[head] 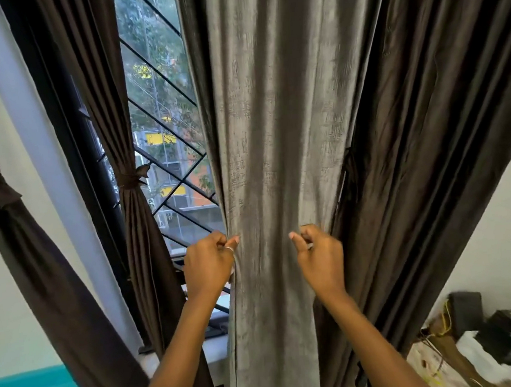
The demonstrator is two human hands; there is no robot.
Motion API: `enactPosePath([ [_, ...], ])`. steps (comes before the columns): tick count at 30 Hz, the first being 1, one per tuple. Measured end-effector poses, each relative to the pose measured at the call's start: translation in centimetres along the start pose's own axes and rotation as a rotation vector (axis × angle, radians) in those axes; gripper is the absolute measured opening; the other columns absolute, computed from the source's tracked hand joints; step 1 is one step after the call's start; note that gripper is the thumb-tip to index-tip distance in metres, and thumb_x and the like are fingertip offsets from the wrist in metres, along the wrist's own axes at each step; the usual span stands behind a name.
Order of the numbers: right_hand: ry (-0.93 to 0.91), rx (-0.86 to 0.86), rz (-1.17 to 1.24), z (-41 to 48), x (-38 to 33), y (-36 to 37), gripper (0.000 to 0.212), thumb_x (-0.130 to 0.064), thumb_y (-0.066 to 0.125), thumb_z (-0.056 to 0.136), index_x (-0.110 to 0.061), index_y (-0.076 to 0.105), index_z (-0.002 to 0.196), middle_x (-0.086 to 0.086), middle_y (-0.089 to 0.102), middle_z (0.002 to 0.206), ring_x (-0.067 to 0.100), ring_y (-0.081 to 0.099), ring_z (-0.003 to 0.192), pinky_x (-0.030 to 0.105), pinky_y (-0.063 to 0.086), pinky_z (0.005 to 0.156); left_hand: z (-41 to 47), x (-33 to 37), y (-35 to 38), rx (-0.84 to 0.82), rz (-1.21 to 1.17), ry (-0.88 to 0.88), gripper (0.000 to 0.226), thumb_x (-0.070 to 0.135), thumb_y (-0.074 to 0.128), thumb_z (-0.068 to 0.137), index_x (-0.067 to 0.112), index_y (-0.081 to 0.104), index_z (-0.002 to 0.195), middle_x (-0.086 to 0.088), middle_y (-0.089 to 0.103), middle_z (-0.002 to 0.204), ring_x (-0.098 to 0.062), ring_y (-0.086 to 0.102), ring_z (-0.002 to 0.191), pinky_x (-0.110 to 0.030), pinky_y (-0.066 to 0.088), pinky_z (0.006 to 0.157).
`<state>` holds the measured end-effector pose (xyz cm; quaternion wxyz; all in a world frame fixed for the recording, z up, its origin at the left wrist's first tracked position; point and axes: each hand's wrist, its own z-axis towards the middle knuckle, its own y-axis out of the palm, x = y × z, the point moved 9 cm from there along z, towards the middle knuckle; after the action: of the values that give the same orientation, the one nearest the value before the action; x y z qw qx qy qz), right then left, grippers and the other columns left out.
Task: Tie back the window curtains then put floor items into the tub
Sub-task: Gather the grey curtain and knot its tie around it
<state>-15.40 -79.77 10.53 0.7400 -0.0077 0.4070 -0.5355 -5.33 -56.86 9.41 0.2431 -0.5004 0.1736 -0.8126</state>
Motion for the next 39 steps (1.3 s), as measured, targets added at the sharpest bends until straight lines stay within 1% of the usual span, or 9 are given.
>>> enactPosePath([
  [7,0.027,-0.013,0.234,-1.3,-2.6,3.8,0.019,-0.019,0.064,0.097,-0.018,0.059,0.079,-0.008,0.059,0.071,0.012,0.059,0.065,0.039,0.051,0.062,-0.4,1.3,0.9,-0.025,-0.061,0.042,0.054,0.041,0.075,0.086,0.002,0.050,0.058,-0.016,0.045,0.049,-0.014,0.031,0.045,-0.024,0.027,0.045],
  [10,0.047,-0.062,0.310,-2.1,-3.5,5.5,0.013,-0.019,0.061,0.098,-0.019,0.063,0.084,-0.006,0.064,0.076,0.014,0.063,0.071,0.045,0.053,0.066,-0.3,1.1,1.5,-0.062,-0.128,0.045,0.050,0.042,0.074,0.086,0.003,0.057,0.059,-0.015,0.048,0.050,-0.010,0.033,0.045,-0.030,0.031,0.047],
  [13,0.036,-0.080,0.350,-2.6,-4.6,6.3,0.012,-0.014,0.060,0.098,-0.019,0.066,0.089,-0.005,0.066,0.081,0.011,0.065,0.075,0.041,0.054,0.067,-0.2,0.8,1.8,-0.086,-0.156,0.062,0.045,0.040,0.071,0.089,0.006,0.061,0.061,-0.015,0.053,0.054,-0.009,0.039,0.047,-0.032,0.035,0.049],
  [18,0.017,-0.125,0.340,-2.6,-5.2,6.9,0.015,-0.009,0.060,0.097,-0.018,0.069,0.091,-0.007,0.066,0.083,0.008,0.063,0.078,0.031,0.053,0.068,0.0,0.7,1.8,-0.156,-0.135,0.081,0.038,0.030,0.067,0.094,0.008,0.063,0.063,-0.009,0.056,0.055,-0.012,0.046,0.048,-0.018,0.033,0.049],
  [23,0.059,-0.195,0.323,-3.1,-4.7,7.3,0.018,-0.011,0.066,0.093,-0.018,0.072,0.108,-0.008,0.066,0.100,0.005,0.062,0.092,0.022,0.052,0.080,-0.1,2.0,2.1,-0.287,-0.097,0.107,0.018,0.019,0.062,0.092,0.018,0.074,0.078,0.006,0.071,0.071,-0.003,0.064,0.068,-0.018,0.049,0.062],
  [27,0.083,-0.235,0.350,-3.0,-4.5,7.6,0.023,-0.013,0.065,0.090,-0.021,0.070,0.110,-0.008,0.065,0.098,0.006,0.062,0.091,0.027,0.054,0.078,-0.2,2.8,2.2,-0.308,-0.092,0.068,0.027,0.044,0.062,0.093,0.026,0.074,0.077,0.013,0.070,0.069,0.007,0.063,0.067,-0.008,0.042,0.055],
  [31,0.118,-0.233,0.414,-3.4,-4.4,7.7,0.018,-0.016,0.063,0.089,-0.025,0.069,0.104,-0.007,0.067,0.090,0.008,0.066,0.084,0.035,0.057,0.071,0.0,3.3,2.0,-0.227,0.000,0.040,0.066,0.075,0.056,0.082,0.013,0.068,0.063,-0.004,0.065,0.055,-0.009,0.062,0.055,-0.031,0.049,0.055],
  [34,0.128,-0.222,0.455,-3.7,-4.3,8.1,0.009,-0.013,0.059,0.088,-0.018,0.067,0.088,-0.001,0.064,0.078,0.016,0.064,0.073,0.046,0.054,0.066,0.5,3.2,2.0,-0.157,0.073,-0.005,0.081,0.086,0.049,0.075,0.009,0.066,0.059,-0.005,0.064,0.052,-0.015,0.062,0.053,-0.037,0.053,0.056],
  [39,0.096,-0.212,0.457,-4.0,-4.1,8.5,0.016,-0.006,0.062,0.088,-0.020,0.069,0.093,-0.001,0.066,0.081,0.018,0.063,0.078,0.047,0.053,0.068,0.5,3.7,1.8,-0.095,0.107,-0.031,0.056,0.055,0.060,0.088,0.009,0.063,0.056,-0.004,0.060,0.048,-0.019,0.060,0.051,-0.037,0.054,0.054],
])
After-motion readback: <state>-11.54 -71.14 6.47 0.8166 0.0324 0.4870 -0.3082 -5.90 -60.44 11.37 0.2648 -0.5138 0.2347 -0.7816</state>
